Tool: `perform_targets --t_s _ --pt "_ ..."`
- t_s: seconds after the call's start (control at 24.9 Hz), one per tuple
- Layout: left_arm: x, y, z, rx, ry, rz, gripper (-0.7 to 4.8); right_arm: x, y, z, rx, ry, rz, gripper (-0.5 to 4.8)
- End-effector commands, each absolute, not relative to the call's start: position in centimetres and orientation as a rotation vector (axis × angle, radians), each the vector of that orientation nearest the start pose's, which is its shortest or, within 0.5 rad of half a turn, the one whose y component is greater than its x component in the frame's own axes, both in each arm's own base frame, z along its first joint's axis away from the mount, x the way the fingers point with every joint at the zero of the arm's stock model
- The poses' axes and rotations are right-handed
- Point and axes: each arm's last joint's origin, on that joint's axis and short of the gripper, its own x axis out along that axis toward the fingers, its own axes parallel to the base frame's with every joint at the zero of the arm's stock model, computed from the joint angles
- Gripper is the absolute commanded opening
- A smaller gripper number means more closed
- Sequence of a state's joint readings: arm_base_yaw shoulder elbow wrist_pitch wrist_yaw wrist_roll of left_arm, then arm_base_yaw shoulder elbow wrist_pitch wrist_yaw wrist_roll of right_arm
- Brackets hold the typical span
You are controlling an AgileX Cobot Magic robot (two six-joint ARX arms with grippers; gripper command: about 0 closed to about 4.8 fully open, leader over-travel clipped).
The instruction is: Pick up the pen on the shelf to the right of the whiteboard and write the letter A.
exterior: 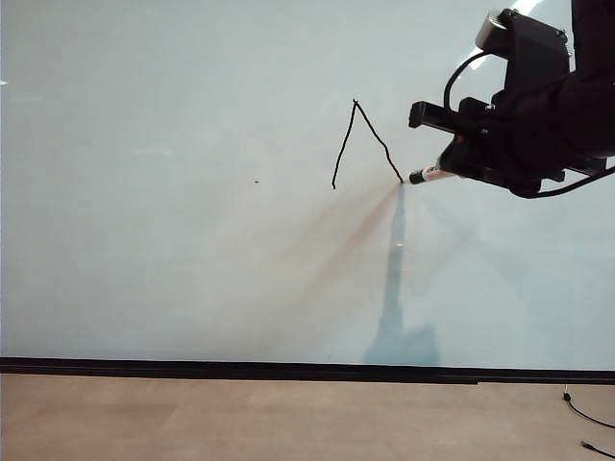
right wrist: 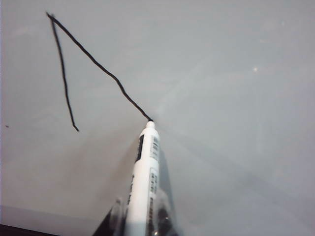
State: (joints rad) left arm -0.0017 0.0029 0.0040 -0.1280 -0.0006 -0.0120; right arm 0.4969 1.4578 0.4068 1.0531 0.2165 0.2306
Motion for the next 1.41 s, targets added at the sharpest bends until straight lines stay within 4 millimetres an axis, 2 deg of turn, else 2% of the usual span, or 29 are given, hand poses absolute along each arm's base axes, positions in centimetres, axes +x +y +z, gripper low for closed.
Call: perform_targets --t_s 0.04,0.48,0.6,0.8,1.04,1.41 --pt "9.7 0.0 15.4 -0.008 0.115 -0.005 -0.04 23.1 11.8 18.8 0.248 -0.015 0.279 -0.09" --pt "9.7 0.0 15.4 -0.008 0.115 -0.005 -0.05 20.0 11.7 19.0 0.275 -0.065 0.343 -0.09" --pt "9.7 0.0 15.4 -0.008 0.115 -0.005 -0.05 19.7 12.0 19.3 0.244 -0.076 0.377 -0.09" --pt "9.7 0.0 15.4 -0.008 0.115 -0.005 -0.04 20.3 12.7 20.0 0.154 -0.082 0.444 -0.09" --pt "9.7 0.0 15.4 -0.008 0.115 -0.005 -0.05 22.4 13.9 22.3 -0.017 -0.049 0.476 -0.09" --pt "9.7 0.0 15.4 -0.008 0.115 -0.005 -0.04 23.3 14.1 22.9 -0.056 -0.027 0.481 -0.09"
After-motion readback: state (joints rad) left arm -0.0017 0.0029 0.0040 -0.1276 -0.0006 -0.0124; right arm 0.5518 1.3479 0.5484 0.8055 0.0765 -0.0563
